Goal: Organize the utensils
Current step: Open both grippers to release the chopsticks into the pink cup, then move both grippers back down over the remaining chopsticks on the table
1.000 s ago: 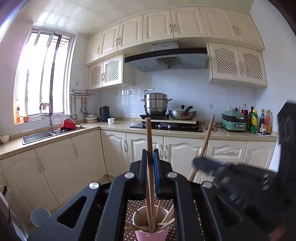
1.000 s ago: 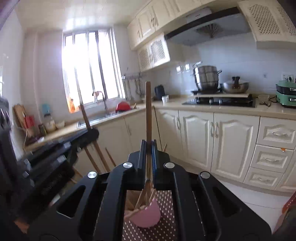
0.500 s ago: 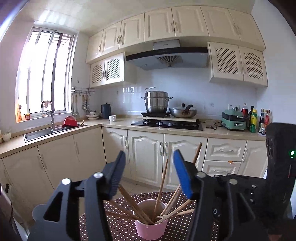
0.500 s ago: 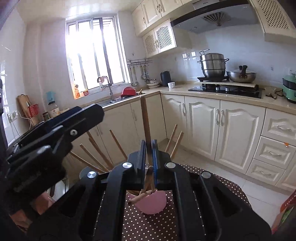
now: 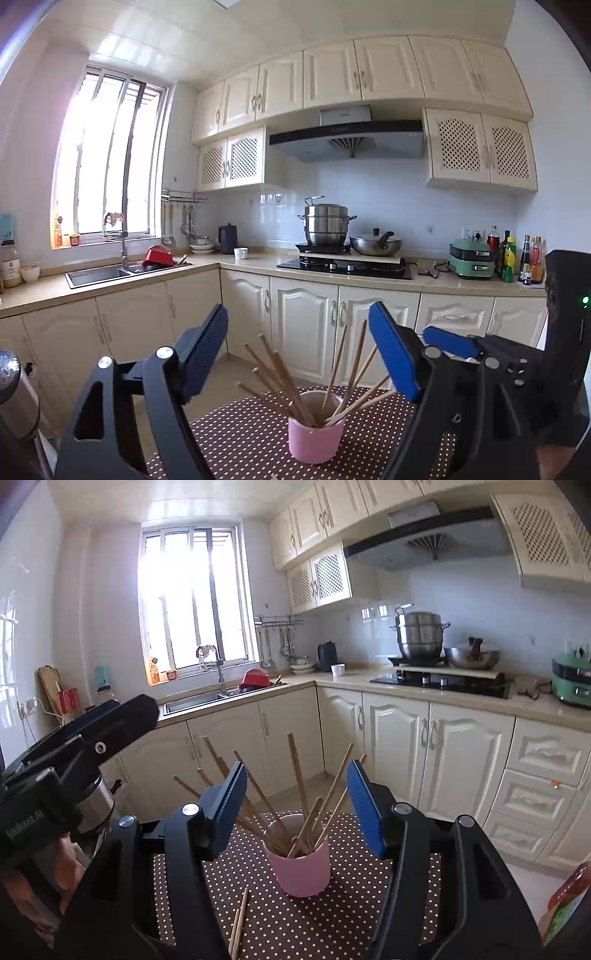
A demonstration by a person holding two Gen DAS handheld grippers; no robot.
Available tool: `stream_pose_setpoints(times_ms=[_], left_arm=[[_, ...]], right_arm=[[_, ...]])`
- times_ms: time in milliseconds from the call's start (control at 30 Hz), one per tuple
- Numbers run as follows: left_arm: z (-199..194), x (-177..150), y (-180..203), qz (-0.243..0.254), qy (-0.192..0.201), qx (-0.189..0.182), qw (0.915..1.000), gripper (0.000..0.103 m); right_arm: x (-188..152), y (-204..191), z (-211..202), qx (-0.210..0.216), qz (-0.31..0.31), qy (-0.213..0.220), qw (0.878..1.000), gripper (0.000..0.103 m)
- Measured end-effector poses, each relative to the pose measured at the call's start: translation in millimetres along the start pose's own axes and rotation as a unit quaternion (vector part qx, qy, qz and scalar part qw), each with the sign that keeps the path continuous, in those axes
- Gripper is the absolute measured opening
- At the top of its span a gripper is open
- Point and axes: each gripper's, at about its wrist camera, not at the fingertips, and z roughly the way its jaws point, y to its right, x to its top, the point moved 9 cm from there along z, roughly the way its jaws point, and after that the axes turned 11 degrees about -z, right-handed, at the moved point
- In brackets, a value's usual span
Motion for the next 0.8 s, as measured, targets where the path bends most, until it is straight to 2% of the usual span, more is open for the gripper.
stream_pose_setpoints(times_ms=[200,333,400,500,667,700,800], left_arm=[[-38,1,-20,-0.009,0.004,0.012,0.9999,0.078],[-58,-14,-35,-0.009,-0.015,0.022,0.9996,0.078],[-61,-25,-43,-0.018,-0.037,0.022,0.9989,0.078],[-60,-53,-56,-0.044,-0.091,0.006,0.9949,0.078],[-50,-97,-73,-0.051,-0.144,0.018,0.9880,0.078],[-47,-106,-76,-0.052,-0.159,0.023,0.9856,0.078],[-33,-154,-78,-0.058,-0.238,0.020,0.9694,0.078]], right_arm=[[-2,-7,-32,-0.023,-0.006,0.010,1.000,0.056],[-11,-13,-52,-0.036,-0.005,0.009,0.999,0.056],[-19,-17,-57,-0.034,-0.006,0.006,0.999,0.057],[-35,-23,-61,-0.040,-0.016,-0.006,0.999,0.057],[-73,-29,-57,-0.038,-0.014,-0.038,0.998,0.057],[-80,-31,-56,-0.038,-0.014,-0.045,0.998,0.057],[-106,-33,-48,-0.032,-0.006,-0.070,0.997,0.058]])
